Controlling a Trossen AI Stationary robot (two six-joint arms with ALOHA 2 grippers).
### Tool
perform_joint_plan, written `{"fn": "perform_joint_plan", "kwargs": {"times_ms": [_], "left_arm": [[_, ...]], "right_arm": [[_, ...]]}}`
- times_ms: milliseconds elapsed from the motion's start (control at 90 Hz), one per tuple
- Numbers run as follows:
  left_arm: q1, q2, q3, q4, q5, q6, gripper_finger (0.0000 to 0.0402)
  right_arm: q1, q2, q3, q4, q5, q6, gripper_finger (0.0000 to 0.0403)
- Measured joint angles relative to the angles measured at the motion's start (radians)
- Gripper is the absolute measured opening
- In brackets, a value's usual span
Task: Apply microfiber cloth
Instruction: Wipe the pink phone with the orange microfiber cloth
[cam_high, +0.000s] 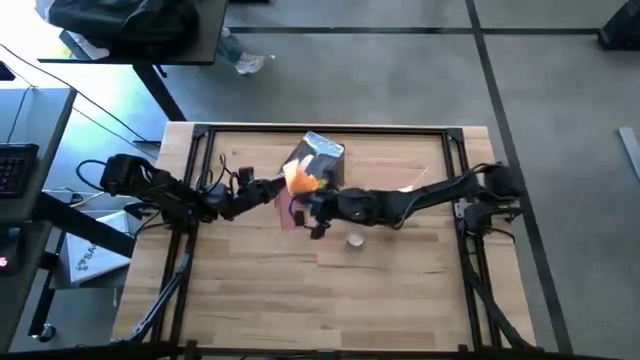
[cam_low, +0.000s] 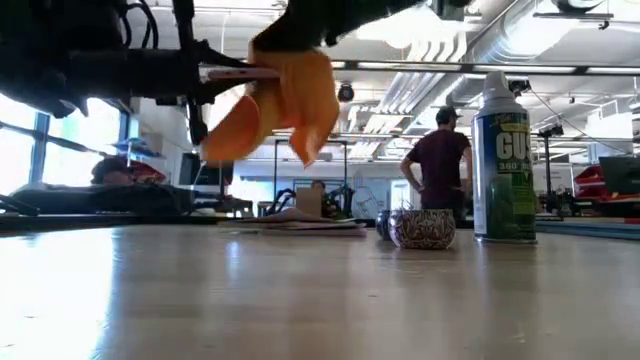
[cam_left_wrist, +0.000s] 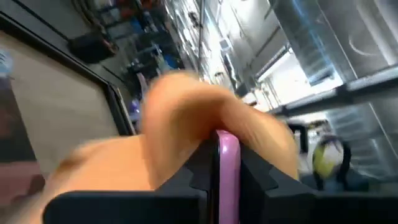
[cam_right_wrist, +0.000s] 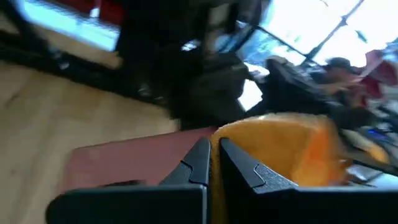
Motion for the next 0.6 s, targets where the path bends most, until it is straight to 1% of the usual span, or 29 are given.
{"fn": "perform_joint_plan", "kwargs": {"times_ms": [178, 289, 356, 522, 600], "left_arm": [[0.001, 0.000, 0.000, -0.044, -0.063, -0.006, 0.0017], [0.001, 0.000, 0.000, -0.043, -0.068, -0.007, 0.0017], [0.001, 0.000, 0.000, -0.042, -0.060, -0.008, 0.0017], [-0.005, 0.000, 0.000, -0.040, -0.006, -0.023, 0.0017], [-0.014, 0.000, 0.000, -0.038, 0.015, -0.048, 0.0017]], "right_arm": [[0.013, 0.044, 0.000, 0.026, -0.106, 0.056, 0.0000], [0.016, 0.048, 0.000, 0.002, -0.154, 0.093, 0.0000], [0.016, 0.048, 0.000, -0.012, -0.142, 0.090, 0.0000], [0.012, 0.029, 0.000, -0.017, -0.037, 0.012, 0.0000], [-0.001, 0.016, 0.000, -0.013, -0.010, -0.018, 0.0000]]}}
